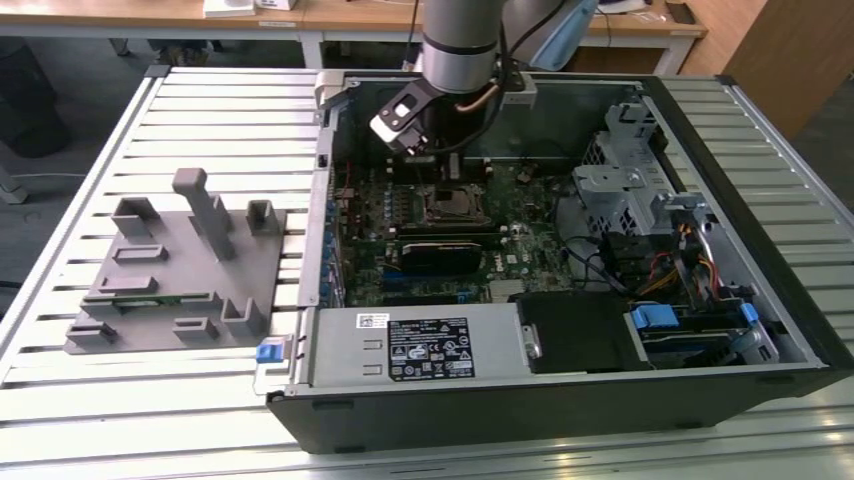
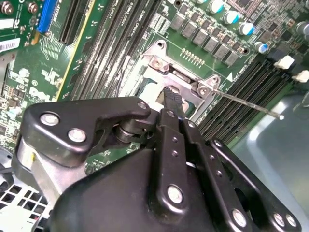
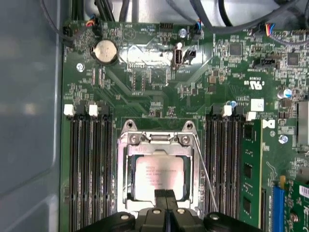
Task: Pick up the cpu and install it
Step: 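Close the cpu cover, then install the first cpu locking lever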
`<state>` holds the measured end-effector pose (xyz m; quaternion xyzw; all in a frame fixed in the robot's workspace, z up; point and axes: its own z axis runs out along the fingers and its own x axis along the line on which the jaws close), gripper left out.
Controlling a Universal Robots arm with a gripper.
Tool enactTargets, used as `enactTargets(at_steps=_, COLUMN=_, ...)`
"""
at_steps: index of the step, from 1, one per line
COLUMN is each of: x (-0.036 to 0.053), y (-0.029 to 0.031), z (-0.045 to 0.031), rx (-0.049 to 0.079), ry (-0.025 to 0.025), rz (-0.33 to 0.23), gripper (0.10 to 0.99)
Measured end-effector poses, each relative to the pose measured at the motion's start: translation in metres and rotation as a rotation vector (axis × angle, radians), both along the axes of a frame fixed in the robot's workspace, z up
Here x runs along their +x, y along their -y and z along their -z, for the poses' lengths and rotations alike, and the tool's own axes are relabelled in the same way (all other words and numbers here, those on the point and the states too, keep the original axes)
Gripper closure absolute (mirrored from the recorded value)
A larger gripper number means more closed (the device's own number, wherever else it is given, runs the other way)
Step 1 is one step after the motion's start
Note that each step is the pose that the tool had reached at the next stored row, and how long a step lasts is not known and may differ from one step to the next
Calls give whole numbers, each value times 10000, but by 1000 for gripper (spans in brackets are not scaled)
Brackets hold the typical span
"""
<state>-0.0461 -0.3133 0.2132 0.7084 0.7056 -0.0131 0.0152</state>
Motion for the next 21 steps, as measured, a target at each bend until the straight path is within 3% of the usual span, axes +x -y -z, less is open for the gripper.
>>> enactTargets(at_steps=21, x=98, y=0, z=0, rx=0, ry=0, rz=2, gripper=980)
